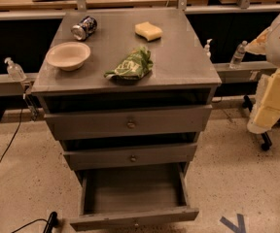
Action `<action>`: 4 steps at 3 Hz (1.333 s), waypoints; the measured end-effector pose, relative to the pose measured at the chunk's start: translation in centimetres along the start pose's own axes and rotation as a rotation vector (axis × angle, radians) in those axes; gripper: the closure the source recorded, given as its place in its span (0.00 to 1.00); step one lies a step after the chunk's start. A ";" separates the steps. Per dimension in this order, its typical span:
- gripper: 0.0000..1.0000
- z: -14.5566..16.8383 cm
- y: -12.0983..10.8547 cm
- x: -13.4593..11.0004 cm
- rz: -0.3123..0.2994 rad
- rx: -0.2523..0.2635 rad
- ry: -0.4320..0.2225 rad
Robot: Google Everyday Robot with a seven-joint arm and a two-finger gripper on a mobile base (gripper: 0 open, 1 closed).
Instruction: Place green jalapeno chip bag into bottom drawer
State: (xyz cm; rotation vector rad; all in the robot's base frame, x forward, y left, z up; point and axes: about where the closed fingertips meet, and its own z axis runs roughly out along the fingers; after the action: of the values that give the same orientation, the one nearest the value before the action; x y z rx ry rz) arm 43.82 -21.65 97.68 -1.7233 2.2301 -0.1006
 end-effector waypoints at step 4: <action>0.00 6.3 -12.3 -5.9 -0.186 0.100 -0.098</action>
Offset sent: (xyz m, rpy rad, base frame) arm 0.0857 0.0075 -0.0139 0.0858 -0.1107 0.0992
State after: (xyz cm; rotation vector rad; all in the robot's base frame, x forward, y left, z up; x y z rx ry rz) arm 58.44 -18.45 96.02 -1.8363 1.9589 -0.1628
